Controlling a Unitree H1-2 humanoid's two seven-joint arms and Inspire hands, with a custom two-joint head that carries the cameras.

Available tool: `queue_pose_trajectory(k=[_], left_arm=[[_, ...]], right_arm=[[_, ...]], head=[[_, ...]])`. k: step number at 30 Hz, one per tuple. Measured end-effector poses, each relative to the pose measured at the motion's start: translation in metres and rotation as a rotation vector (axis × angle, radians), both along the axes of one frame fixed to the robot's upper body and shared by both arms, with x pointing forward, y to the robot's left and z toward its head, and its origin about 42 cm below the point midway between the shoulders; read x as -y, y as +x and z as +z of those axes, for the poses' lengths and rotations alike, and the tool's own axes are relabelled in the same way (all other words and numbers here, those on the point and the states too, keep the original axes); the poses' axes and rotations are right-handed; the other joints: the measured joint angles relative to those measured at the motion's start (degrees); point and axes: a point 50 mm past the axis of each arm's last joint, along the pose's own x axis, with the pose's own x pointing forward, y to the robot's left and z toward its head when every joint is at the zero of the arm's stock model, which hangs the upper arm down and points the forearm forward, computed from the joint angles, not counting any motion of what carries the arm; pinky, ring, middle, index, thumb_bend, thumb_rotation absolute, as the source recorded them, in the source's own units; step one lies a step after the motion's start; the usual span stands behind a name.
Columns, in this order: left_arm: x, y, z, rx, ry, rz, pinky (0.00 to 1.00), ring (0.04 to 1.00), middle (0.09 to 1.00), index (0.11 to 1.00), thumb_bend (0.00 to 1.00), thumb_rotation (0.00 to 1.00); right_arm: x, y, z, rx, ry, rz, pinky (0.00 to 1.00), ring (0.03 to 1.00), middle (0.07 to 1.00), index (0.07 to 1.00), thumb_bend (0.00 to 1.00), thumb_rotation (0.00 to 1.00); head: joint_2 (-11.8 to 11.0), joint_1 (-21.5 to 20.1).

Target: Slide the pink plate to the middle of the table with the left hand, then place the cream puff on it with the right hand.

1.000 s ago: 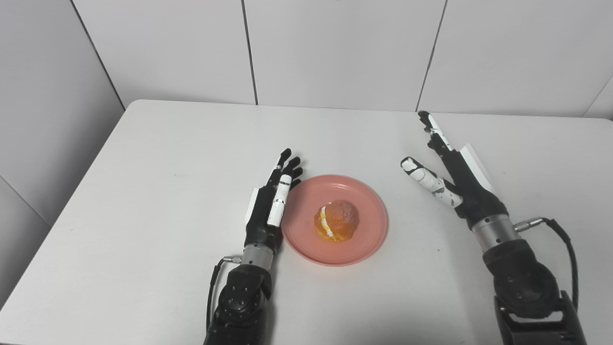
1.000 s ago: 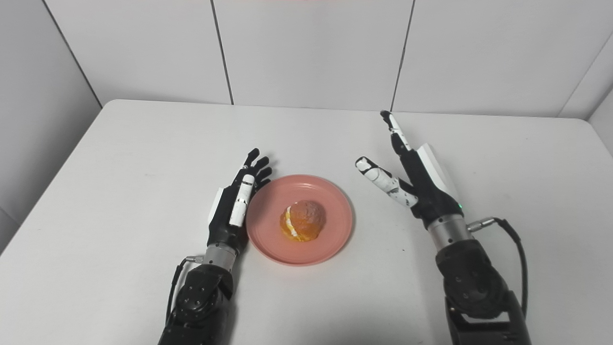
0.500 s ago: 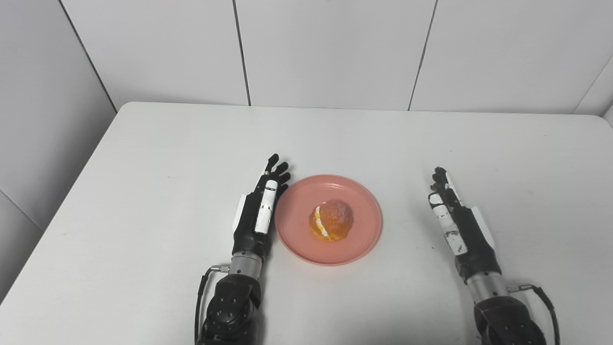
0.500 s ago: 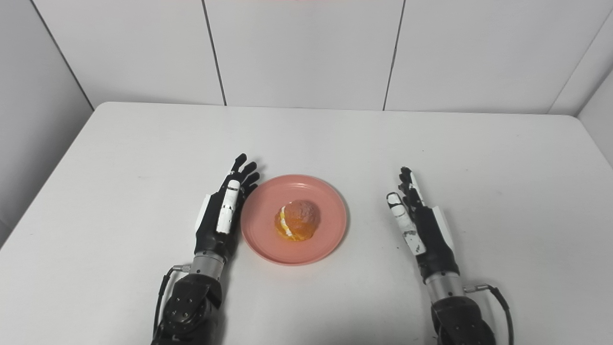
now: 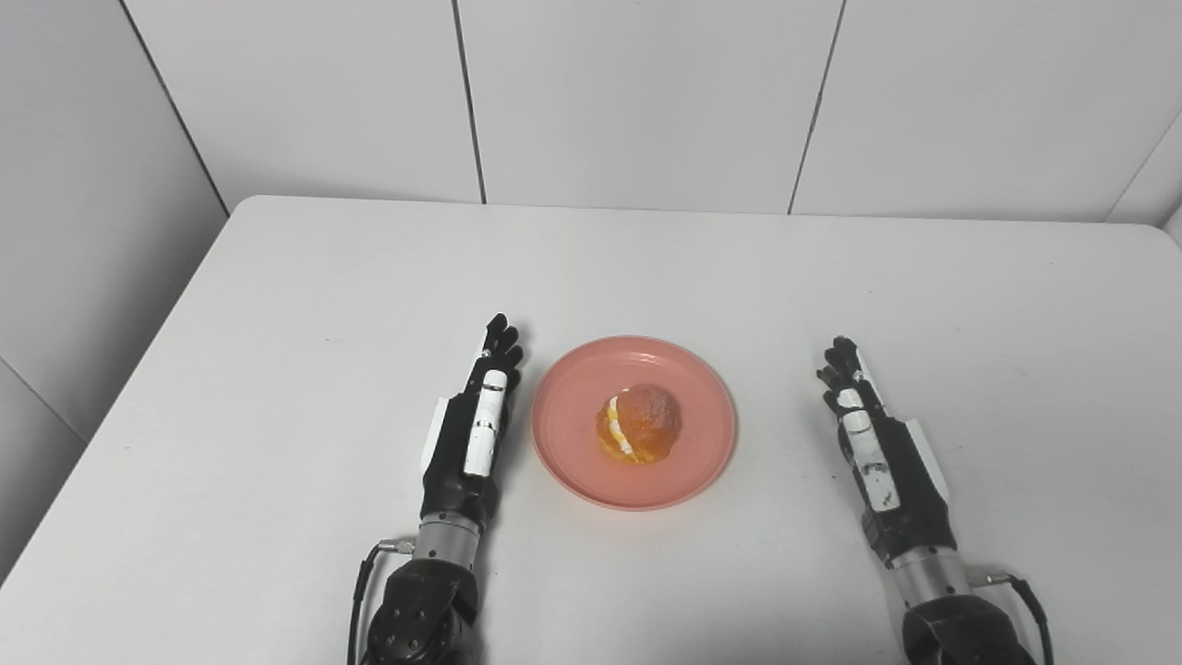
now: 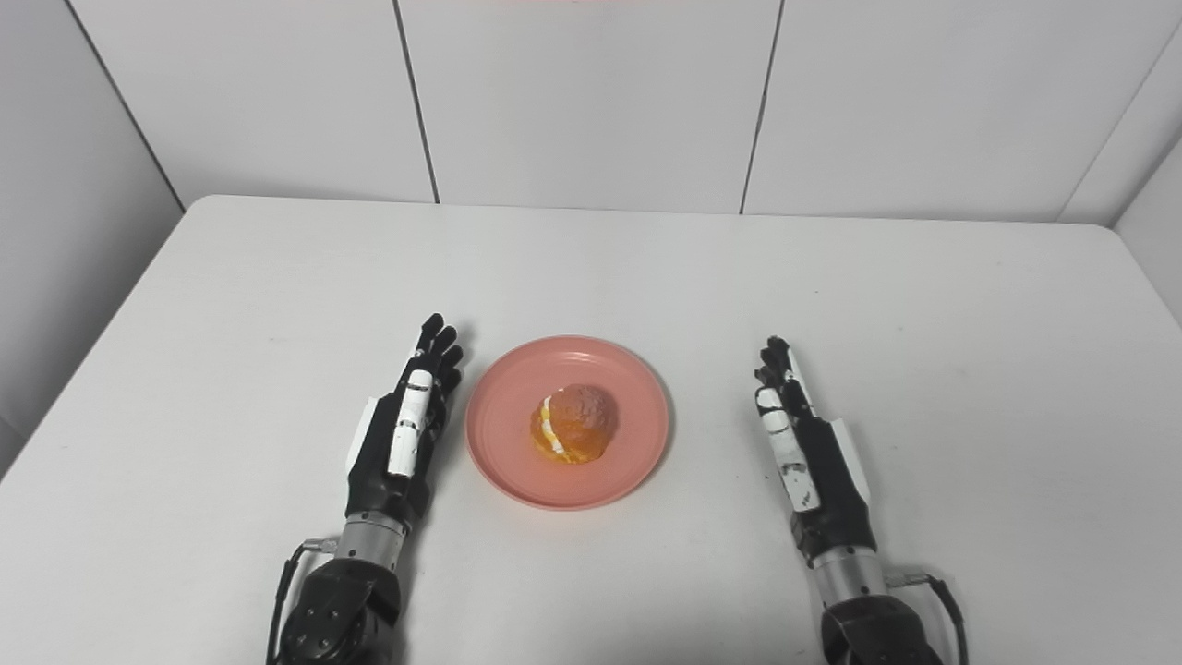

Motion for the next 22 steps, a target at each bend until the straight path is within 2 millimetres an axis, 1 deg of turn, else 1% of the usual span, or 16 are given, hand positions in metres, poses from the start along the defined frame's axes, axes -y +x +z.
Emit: queue_pose_trajectory(k=[3,6,18,20,22], left_arm=[[-0.0032,0.0001,-0.0003,-0.001,0.015,-0.009,1.00,0.995,1.000,1.000,0.41,1.00],[-0.0062,0.0003,-0.0005,-0.001,0.033,-0.020,1.00,0.993,1.000,1.000,0.40,1.00],[-0.0082,0.0002,-0.0004,-0.001,0.057,-0.039,1.00,0.982,0.994,1.000,0.40,1.00],[-0.0082,0.0002,-0.0003,-0.003,0.059,-0.043,1.00,0.989,0.998,1.000,0.42,1.00],[-0.0085,0.0002,-0.0001,-0.005,0.060,-0.045,1.00,0.991,0.999,1.000,0.41,1.00]], right_arm=[[-0.0004,0.0002,-0.0011,-0.002,0.022,0.006,1.00,1.000,1.000,1.000,0.39,1.00],[-0.0004,0.0004,-0.0015,0.000,0.024,0.013,1.00,1.000,1.000,1.000,0.37,1.00],[-0.0035,-0.0026,-0.0013,0.003,0.005,0.024,1.00,1.000,1.000,1.000,0.36,1.00],[-0.0037,-0.0029,-0.0012,0.004,0.003,0.025,1.00,1.000,1.000,1.000,0.35,1.00],[-0.0037,-0.0029,-0.0012,0.004,0.003,0.025,1.00,1.000,1.000,1.000,0.33,1.00]], head=[[0.0,0.0],[0.0,0.1],[0.4,0.1],[0.4,0.2],[0.4,0.2]])
